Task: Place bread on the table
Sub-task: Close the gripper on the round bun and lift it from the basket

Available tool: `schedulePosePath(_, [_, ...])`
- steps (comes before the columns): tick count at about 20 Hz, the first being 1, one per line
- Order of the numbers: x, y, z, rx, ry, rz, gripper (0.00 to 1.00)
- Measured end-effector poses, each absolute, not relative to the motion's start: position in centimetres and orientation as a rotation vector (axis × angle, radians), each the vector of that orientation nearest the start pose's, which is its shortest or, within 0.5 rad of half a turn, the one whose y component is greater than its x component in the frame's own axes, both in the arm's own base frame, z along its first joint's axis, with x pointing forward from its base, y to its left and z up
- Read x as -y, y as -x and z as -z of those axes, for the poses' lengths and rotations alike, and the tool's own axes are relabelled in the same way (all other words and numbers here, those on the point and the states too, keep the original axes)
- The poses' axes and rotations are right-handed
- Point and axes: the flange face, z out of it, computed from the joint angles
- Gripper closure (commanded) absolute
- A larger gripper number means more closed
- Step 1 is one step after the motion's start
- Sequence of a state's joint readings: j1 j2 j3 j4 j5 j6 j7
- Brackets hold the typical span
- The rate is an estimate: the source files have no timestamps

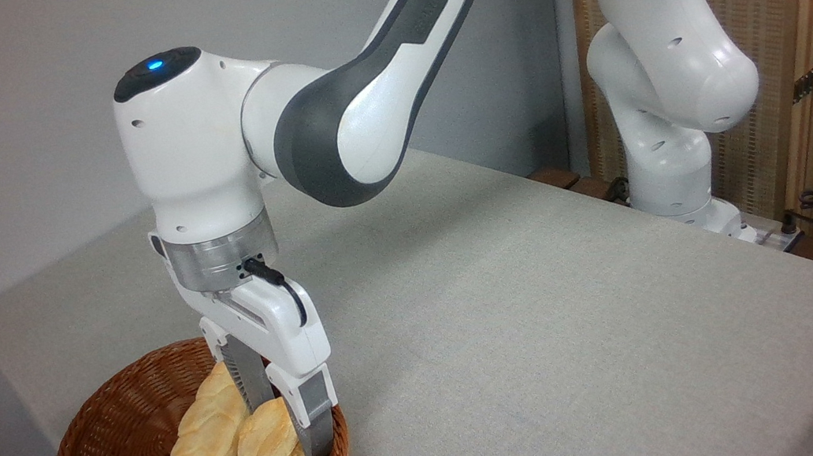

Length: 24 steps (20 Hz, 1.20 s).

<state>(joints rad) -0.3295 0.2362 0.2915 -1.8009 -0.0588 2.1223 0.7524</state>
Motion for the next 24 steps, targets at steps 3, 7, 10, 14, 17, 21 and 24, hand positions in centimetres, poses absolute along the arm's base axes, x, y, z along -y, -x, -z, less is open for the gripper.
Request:
schedulePosePath(3, [3.8,-62.9,-42.9,-1.184,2.854,0.131,0.54])
schedulePosePath(7, [3.8,-62.9,-43.0,-1.187,2.852,0.133,0.52])
schedulePosePath(10, [3.6,-63.0,-43.2,-1.181,2.852,0.140,0.49])
schedulePosePath(14, [3.4,-63.0,-45.2,-1.176,2.844,0.194,0.49])
schedulePosePath(17, [3.5,-62.3,-48.6,-1.177,2.834,0.276,0.48])
schedulePosePath(21, [3.3,-59.7,-51.6,-1.200,2.870,0.244,0.44])
schedulePosePath(24, [3.0,-57.3,-51.4,-1.191,2.929,0.137,0.43])
